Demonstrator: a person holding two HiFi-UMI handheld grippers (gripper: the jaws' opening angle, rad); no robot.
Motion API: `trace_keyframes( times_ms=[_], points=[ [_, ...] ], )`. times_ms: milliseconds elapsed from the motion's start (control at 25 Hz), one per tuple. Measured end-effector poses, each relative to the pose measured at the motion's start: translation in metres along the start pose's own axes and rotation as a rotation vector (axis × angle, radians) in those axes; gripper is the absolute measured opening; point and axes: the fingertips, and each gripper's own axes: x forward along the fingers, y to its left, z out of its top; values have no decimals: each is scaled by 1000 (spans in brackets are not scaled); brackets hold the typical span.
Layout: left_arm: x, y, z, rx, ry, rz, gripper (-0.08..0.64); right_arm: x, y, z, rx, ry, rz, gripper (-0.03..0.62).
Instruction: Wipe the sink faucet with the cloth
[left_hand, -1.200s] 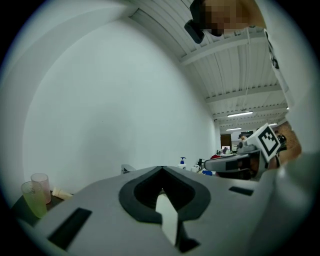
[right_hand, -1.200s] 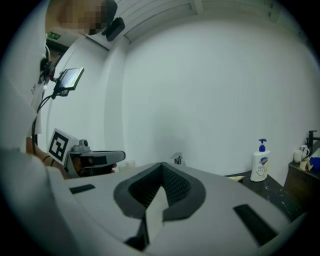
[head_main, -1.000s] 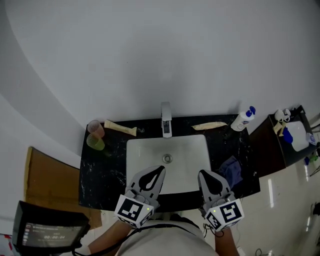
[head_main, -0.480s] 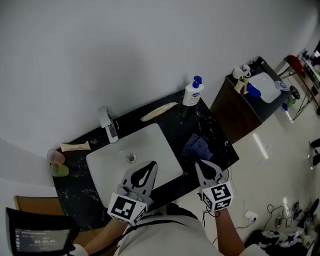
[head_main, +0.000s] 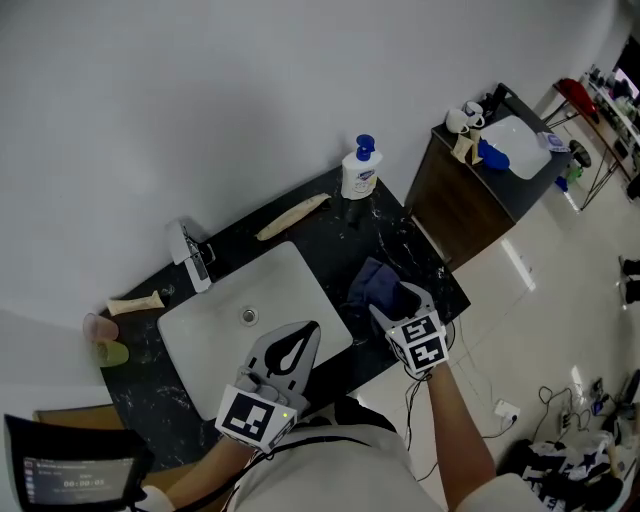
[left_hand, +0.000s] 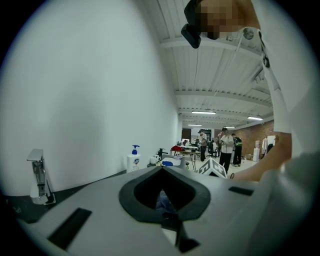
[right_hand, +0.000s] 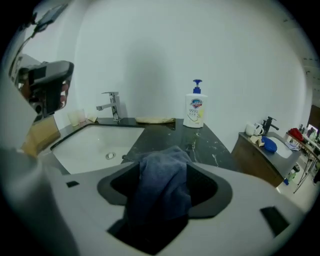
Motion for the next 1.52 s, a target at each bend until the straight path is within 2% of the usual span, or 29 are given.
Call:
trace_keyframes(
  times_ms=[160, 240, 280, 480, 600, 800, 920, 1120, 1320, 1520],
  points=[
    [-12, 13, 0, -9, 4, 60, -3, 21, -6, -16, -17, 120, 1, 278],
    [-18, 20, 0, -11, 1, 88, -3, 24, -4, -21, -56, 165, 9, 202],
    [-22, 23, 1, -12, -2, 103, -3, 25, -2, -21, -70, 183, 12, 114],
    [-44, 41, 2, -19, -26, 180, -3, 28, 0, -22, -85, 220, 26, 86],
    [-66, 53, 5, -33, -39, 246, -2, 25, 8, -4, -89, 169, 42, 84],
    [-106, 78, 7, -44, -68, 364, -3, 22, 48, 64, -99, -20, 120, 84],
    [-128, 93, 9, -48, -88, 436, -2, 14, 81, 110, -114, -141, 193, 85],
    [-158, 119, 7, -58, -113, 535, -3, 11, 152, 174, -157, -278, 361, 84],
    [-171, 133, 9, -53, -115, 575, -3, 24, 227, 209, -243, -336, 533, 84],
    [-178, 139, 8, -58, -113, 606, -3, 58, 270, 232, -347, -328, 586, 86]
  ],
)
